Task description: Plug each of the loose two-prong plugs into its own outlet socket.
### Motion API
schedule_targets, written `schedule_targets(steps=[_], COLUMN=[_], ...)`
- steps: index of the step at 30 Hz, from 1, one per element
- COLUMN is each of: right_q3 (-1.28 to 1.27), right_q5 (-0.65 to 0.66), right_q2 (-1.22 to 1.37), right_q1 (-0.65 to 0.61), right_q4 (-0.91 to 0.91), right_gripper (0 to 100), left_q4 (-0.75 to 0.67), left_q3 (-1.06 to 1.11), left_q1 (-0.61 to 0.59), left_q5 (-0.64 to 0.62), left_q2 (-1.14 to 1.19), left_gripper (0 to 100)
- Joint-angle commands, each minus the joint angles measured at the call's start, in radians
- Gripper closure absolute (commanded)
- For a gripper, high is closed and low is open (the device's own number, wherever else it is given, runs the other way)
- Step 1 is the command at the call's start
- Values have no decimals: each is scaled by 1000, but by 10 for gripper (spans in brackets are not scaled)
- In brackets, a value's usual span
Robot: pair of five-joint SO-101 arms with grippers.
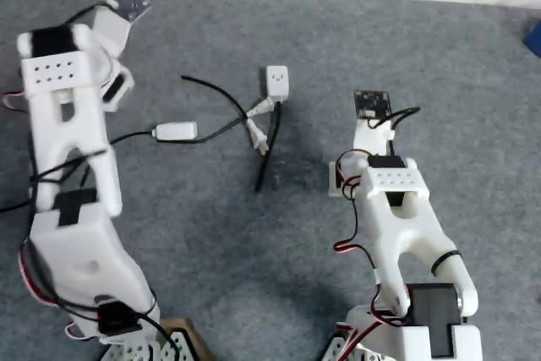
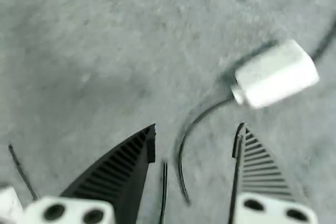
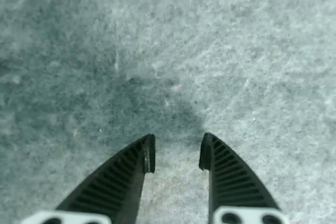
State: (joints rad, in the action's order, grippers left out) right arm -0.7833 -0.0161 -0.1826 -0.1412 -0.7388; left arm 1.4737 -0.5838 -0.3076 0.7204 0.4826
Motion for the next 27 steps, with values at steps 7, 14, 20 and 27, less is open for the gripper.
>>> schedule_targets(steps=[7,14,20,27], right_q3=[41,41,41,41], right_q5=[-5,5,25,25], right_q2=[-2,-4,-4,-4], right_q1=[-10,-10,-10,-10], right_q4=[13,13,13,13], right_gripper=[847,847,847,847], left_q4=[23,66,64,87], left_q3=[-220,-335,-335,-335], left_q1=[110,122,136,193], left_q5=[80,114,114,114], left_q2=[245,375,470,532], left_gripper=[695,694,694,694])
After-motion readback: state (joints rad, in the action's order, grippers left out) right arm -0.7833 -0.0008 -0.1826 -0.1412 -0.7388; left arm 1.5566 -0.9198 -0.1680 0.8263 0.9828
